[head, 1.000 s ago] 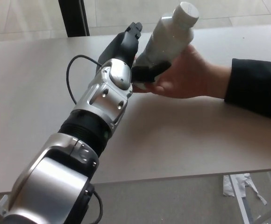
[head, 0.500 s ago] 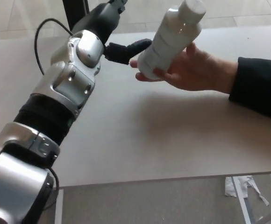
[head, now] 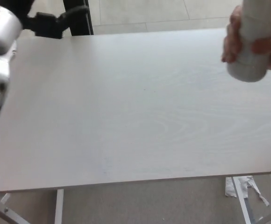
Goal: Pick up a bottle and hand it
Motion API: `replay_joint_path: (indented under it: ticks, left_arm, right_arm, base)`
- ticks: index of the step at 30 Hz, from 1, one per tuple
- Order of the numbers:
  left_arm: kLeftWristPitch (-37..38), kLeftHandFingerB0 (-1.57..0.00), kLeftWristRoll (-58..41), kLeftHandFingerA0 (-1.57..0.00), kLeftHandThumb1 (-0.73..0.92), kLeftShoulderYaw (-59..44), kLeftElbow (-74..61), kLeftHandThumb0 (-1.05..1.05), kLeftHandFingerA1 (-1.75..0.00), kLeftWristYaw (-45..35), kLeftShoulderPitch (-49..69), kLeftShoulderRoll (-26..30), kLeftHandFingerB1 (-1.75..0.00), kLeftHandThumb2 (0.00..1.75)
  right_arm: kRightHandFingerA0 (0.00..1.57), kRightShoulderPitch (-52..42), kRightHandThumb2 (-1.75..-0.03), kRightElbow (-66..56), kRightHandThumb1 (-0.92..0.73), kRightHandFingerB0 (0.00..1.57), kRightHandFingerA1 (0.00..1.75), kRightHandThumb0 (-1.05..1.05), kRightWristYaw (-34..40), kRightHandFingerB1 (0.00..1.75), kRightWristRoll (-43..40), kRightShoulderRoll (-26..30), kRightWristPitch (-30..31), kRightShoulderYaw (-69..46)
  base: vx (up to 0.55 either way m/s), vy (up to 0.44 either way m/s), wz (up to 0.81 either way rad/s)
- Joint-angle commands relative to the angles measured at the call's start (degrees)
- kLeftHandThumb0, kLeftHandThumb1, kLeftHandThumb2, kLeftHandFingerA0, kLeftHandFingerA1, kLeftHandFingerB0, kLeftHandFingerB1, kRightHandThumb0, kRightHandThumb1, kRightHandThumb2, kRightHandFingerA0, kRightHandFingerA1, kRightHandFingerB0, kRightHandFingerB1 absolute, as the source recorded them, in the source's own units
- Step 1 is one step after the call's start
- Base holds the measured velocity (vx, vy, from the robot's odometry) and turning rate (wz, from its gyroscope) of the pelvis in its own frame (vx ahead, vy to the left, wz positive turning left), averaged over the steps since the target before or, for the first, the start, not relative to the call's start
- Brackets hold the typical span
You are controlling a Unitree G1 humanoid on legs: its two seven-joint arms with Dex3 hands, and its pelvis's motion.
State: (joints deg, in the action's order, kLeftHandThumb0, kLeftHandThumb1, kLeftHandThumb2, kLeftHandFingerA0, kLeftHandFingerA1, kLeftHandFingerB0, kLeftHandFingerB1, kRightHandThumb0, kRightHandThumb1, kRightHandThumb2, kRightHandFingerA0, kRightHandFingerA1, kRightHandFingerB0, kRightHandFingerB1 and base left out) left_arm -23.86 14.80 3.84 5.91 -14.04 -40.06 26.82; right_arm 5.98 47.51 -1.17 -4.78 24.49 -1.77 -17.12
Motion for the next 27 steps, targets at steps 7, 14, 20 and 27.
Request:
replay_joint_path:
  ticks: [7, 14, 20, 27]
  left_arm:
    - [-9.85, -0.05, -12.23, -0.08, 0.55, -64.75, -6.13, -0.88, -0.75, -5.17, 43.72, 6.93, -0.35, 0.92]
    - [5.57, -0.05, -15.83, -0.21, 0.52, -59.43, 31.54, -0.84, -0.73, 9.11, 54.97, 6.17, -0.21, 0.94]
    - [4.03, -0.04, -11.48, -0.18, 0.64, -46.57, 37.59, -0.72, -0.79, 3.70, 60.47, 3.10, -0.38, 0.60]
    - [9.93, -0.20, -10.01, -0.39, 0.47, -39.74, 41.80, -0.66, -0.73, -1.83, 60.65, 5.13, -0.52, 0.89]
  right_arm:
    - [1.28, 0.14, -0.92, 1.48, -0.39, 0.40, 1.30, -0.56, -1.77, 0.65, -3.38, 2.32, -2.46, -4.01]
    - [1.11, -0.66, -0.58, 1.48, -0.56, 0.40, 0.95, -0.64, -1.98, 0.55, -3.62, 3.21, -1.97, -4.61]
    - [1.10, -1.03, -0.88, 2.00, -0.41, 0.37, 0.95, -0.65, -1.33, 0.61, -3.34, 2.90, -2.48, -4.89]
    - [1.16, -1.35, -0.57, 1.65, -0.55, 0.40, 1.20, -0.63, -1.88, 0.58, -3.44, 2.89, -1.47, -5.77]
  base:
    - [0.00, 0.000, 0.00]
    - [0.00, 0.000, 0.00]
    - [0.00, 0.000, 0.00]
    - [0.00, 0.000, 0.00]
